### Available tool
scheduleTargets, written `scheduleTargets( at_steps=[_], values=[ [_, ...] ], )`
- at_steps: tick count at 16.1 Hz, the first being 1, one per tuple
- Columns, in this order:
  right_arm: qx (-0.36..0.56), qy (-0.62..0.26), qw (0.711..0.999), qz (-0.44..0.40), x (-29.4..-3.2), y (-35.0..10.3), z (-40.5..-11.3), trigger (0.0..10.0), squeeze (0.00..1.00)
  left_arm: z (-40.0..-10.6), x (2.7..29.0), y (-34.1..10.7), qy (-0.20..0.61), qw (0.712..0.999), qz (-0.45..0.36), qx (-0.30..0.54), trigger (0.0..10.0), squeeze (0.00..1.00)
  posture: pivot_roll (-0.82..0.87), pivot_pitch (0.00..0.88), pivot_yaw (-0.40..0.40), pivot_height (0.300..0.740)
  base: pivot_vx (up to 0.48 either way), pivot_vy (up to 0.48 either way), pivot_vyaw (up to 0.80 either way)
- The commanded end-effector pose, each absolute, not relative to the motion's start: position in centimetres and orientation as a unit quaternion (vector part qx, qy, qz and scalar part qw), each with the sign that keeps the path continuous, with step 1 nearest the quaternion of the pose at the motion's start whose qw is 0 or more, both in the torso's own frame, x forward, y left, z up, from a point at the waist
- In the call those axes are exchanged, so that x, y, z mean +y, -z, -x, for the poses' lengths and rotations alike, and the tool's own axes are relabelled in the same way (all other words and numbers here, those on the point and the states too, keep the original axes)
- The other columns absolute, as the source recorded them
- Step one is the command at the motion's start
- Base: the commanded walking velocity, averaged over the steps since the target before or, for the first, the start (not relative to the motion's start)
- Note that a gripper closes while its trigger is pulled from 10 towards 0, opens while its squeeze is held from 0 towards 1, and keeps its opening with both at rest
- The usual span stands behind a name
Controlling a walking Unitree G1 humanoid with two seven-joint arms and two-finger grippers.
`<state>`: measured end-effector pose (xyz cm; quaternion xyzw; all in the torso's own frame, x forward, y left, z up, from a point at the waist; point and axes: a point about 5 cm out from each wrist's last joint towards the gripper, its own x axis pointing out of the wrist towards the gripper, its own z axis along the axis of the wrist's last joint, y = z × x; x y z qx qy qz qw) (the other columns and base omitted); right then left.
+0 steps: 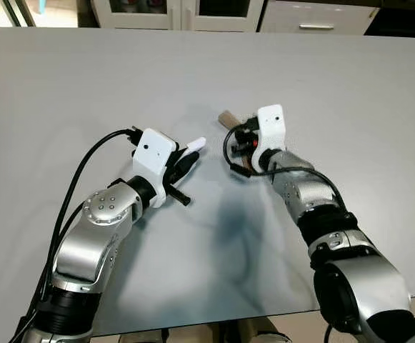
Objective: Picking trash to rubbish bin
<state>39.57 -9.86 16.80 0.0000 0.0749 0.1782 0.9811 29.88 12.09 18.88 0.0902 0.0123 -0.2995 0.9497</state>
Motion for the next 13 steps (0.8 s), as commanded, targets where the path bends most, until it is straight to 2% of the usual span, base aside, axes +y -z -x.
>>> scheduleTargets(
  at_steps=[1,7,8,9,13],
  values=[
    [0.057,-0.163,0.985,-0.011,-10.4,-18.1,-40.0,0.0,0.00,-29.9,11.7,-19.0,0.310,0.946,-0.090,0.008,10.0,0.00,0.07,0.199,-0.054,0.740,0.000,0.000,0.00],
    [0.018,-0.151,0.988,-0.019,-10.7,-20.8,-40.5,0.0,0.00,-30.2,11.7,-19.0,0.310,0.946,-0.091,0.005,10.0,0.00,0.07,0.186,-0.052,0.740,0.000,0.000,0.00],
    [0.015,-0.148,0.989,-0.019,-10.8,-21.0,-40.6,2.7,0.00,-30.2,11.7,-19.1,0.310,0.946,-0.090,0.004,10.0,0.00,0.07,0.185,-0.051,0.740,0.000,0.000,0.00],
    [0.014,-0.142,0.989,-0.023,-10.9,-21.3,-40.6,10.0,0.00,-30.3,11.6,-19.1,0.310,0.946,-0.090,0.004,10.0,0.00,0.07,0.182,-0.052,0.740,0.000,0.000,0.00],
    [-0.014,-0.122,0.991,-0.049,-11.6,-22.4,-40.6,10.0,0.00,-30.9,11.9,-19.0,0.283,0.955,-0.089,-0.005,10.0,0.00,0.07,0.167,-0.052,0.740,0.000,0.000,0.00]
  ],
)
